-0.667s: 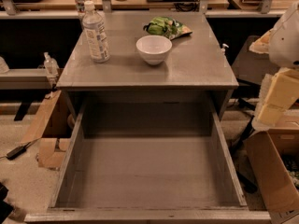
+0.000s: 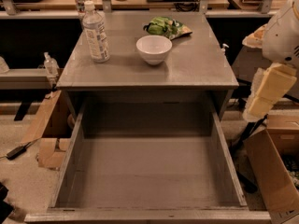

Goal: Place blue plastic bottle into top drawer

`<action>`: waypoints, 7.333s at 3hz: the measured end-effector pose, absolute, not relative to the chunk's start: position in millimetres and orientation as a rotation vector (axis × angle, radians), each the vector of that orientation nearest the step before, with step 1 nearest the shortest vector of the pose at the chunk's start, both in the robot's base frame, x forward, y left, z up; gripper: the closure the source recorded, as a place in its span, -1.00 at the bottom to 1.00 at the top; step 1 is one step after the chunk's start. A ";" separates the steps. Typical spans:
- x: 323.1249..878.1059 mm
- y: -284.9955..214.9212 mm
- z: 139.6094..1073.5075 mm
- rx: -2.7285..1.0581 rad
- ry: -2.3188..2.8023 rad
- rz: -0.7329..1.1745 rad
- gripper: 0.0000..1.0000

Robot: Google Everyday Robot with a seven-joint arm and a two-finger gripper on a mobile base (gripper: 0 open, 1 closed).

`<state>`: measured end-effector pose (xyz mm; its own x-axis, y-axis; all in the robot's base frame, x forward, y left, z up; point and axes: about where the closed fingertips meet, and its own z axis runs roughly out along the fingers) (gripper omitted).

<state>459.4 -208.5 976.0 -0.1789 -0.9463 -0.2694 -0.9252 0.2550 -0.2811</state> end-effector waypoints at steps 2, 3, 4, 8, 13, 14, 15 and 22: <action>561.2 -190.6 969.6 -1.308 1.960 0.211 -1.00; 617.8 -166.3 987.2 -1.098 1.775 0.378 -1.00; 656.4 -119.5 1009.1 -0.939 1.572 0.595 -1.00; 768.8 10.6 996.5 -0.952 1.406 0.703 -1.00; 796.4 189.2 931.1 -0.971 1.515 0.812 -0.19; 795.6 193.0 929.7 -0.973 1.515 0.816 0.28; 794.7 196.2 928.8 -0.976 1.515 0.820 0.74; 569.8 128.3 880.6 -0.876 1.492 0.772 1.00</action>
Offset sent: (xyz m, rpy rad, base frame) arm 0.1959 0.0179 0.0253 0.8347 -0.3722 -0.2092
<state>569.8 128.3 880.6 -0.0361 -0.0933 -0.9950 -0.8663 0.4992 -0.0153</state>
